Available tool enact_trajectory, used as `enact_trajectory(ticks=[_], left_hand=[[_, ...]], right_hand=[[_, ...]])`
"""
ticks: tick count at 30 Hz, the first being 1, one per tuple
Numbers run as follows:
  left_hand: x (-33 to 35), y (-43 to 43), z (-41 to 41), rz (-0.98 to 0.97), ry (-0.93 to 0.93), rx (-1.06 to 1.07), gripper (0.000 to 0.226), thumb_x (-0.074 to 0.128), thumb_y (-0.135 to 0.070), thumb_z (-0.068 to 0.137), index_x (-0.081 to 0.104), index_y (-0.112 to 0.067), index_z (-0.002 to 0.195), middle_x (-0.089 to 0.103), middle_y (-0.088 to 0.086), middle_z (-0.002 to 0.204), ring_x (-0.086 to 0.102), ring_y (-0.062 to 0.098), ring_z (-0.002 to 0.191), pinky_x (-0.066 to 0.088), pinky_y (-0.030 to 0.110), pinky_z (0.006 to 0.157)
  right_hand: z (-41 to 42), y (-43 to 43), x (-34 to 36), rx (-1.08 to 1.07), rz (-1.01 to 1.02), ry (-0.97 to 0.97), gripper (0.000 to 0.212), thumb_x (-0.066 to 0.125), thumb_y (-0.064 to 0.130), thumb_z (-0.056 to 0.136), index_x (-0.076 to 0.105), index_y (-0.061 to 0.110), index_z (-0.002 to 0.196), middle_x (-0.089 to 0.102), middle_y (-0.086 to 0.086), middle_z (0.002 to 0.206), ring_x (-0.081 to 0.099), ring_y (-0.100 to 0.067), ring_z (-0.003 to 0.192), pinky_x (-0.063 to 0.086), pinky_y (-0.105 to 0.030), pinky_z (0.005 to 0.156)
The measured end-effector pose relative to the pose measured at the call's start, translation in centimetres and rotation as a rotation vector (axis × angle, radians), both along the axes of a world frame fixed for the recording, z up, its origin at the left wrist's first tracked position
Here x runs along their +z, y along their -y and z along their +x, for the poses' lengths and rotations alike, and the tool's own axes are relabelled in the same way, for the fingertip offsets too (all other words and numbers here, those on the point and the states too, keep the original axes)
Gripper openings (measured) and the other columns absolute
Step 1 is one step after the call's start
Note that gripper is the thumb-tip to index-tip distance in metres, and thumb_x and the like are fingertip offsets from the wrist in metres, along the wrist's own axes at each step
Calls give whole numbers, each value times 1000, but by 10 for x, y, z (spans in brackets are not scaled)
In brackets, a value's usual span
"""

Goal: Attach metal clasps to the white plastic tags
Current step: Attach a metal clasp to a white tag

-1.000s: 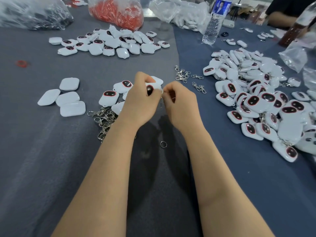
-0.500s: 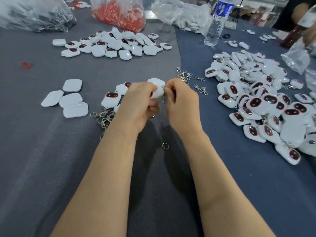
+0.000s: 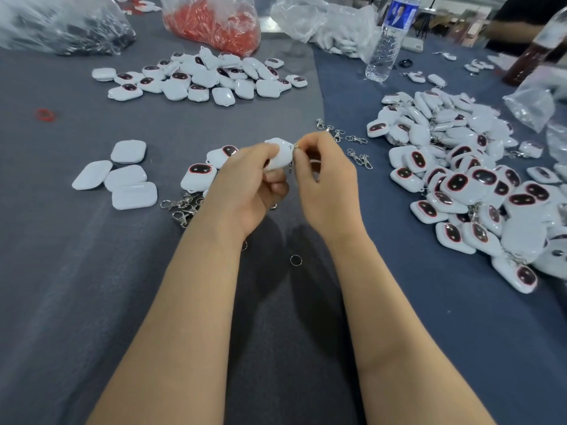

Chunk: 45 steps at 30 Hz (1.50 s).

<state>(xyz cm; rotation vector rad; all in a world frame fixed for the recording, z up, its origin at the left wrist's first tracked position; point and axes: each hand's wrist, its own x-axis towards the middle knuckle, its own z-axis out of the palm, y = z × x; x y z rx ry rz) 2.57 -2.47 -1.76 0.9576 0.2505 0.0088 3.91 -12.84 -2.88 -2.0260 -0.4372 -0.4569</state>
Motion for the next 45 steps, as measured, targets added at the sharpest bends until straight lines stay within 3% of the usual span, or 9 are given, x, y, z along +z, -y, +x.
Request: enact_trajectory(ticks=[4,9,16,20,28,36,39,43,45], left_hand=[[0,-4,-1,-482,-35,-159,13,37,-9,95,41,-6,108,35,-2,73,33,3,37,34,13,39],[1,-3,-3,-539,-61,-190,10,37,-8,94,47,-5,96,48,2,71,34,3,37,34,14,39],[3,5,-9,1027,219,302,12,50,-11,91,43,-19,97,52,-6,83,47,9,65,35,23,61],[-1,3,-11,1336,410,232,11,49,-12,93,47,-13,104,48,-3,97,41,8,74,30,24,64],[1,4,0,-320,-40,-5,17,41,-7,94,44,-7,111,36,-1,65,35,3,40,35,15,43],[1,2,-2,-648,-104,-153,8,40,-7,94,46,-5,99,41,0,78,34,3,38,34,15,38],[3,3,-1,-292,-89,-28,10,41,-6,93,41,-8,103,40,1,74,34,5,40,33,16,41],[1,6,-5,895,171,272,12,50,-11,92,45,-18,100,53,-3,86,49,8,67,37,15,60],[-2,7,-8,1102,307,246,13,52,-14,93,44,-21,100,54,-4,94,49,10,77,33,7,61]], right_hand=[[0,-2,4,52,189,-52,26,56,4,90,56,28,83,60,10,83,58,-12,79,47,-17,74],[0,-2,4,-14,206,-54,14,58,9,91,60,20,83,61,10,78,55,-2,72,41,-8,68],[2,-3,-4,-90,-196,82,12,49,5,92,58,3,84,51,-1,80,42,-19,75,25,-26,62],[4,3,-5,-63,-254,5,9,51,6,88,58,5,84,57,-6,82,46,-20,75,31,-30,61],[1,-6,4,2,272,-174,13,58,5,90,59,18,86,62,8,81,55,5,68,44,-9,67],[3,-1,2,-29,293,-122,16,60,7,89,62,20,81,63,6,76,54,1,65,42,-8,65],[4,1,-1,-74,39,-4,11,58,8,90,63,13,82,59,4,77,48,-3,67,35,-7,65],[6,2,-6,-69,-178,49,12,53,5,89,62,5,82,53,2,76,44,-17,69,33,-25,62],[8,3,-9,-84,-199,20,11,53,7,89,61,6,81,55,-1,78,46,-19,70,32,-27,61]])
